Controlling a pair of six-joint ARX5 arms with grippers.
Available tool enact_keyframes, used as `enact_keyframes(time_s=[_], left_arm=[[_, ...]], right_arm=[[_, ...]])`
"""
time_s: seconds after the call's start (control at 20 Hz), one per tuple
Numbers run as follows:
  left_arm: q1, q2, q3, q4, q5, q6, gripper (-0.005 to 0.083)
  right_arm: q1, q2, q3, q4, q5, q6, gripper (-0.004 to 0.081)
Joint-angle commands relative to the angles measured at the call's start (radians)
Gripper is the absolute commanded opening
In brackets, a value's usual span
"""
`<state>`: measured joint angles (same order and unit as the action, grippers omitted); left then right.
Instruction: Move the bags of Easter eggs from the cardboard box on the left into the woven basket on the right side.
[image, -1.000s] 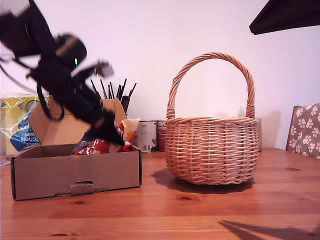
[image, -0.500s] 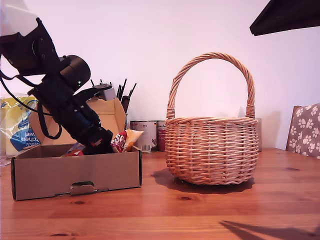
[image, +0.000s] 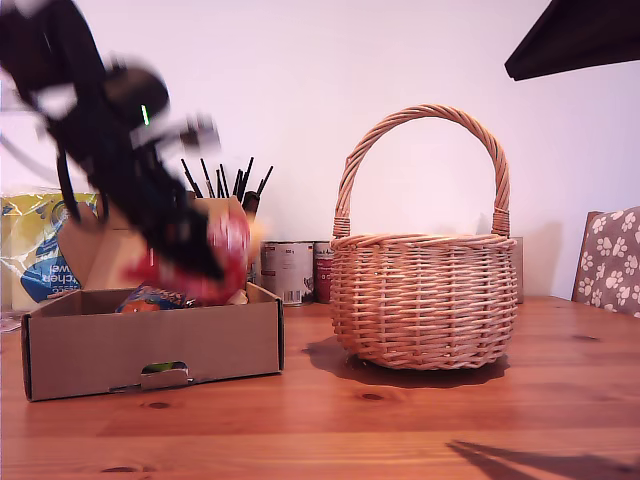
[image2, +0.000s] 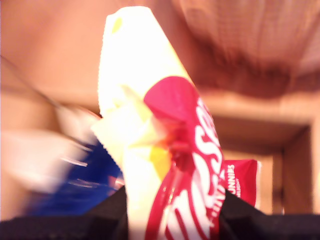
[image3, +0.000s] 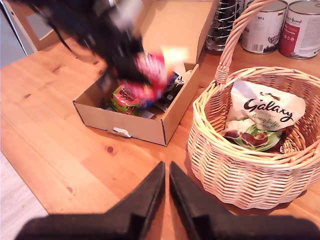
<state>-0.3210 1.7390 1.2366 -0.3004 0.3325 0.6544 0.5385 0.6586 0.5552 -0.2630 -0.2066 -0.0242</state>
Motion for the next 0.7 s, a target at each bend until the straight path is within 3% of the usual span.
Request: enact_keyframes(time_s=[0.0, 0.1, 0.3, 0.5, 0.65], left_arm=[[-0.002, -0.058, -0.010, 0.013, 0.011, -0.029, 0.0147], [-0.002, -0.114, -0.010, 0.032, 0.067, -0.091, 0.0147], [-0.034, -0.140, -0.010, 0.100, 0.350, -0.281, 0.0147], [-0.162, -0.103, -0.010, 0.167, 0.365, -0.291, 0.0147], [-0.261, -0.067, -0.010, 0.296, 0.325, -0.291, 0.0147]], right_arm=[[0.002, -0.002, -0.016, 0.004, 0.003, 0.001, -0.0011], [0.002, -0.002, -0.016, 0.004, 0.008, 0.001, -0.0011], [0.002, -0.004, -0.016, 0.012, 0.029, 0.003, -0.0011], [-0.010, -0.070, -0.016, -0.004, 0.153, 0.028, -0.0011], [-0.018, -0.135, -0.016, -0.063, 0.191, 0.028, -0.0011]])
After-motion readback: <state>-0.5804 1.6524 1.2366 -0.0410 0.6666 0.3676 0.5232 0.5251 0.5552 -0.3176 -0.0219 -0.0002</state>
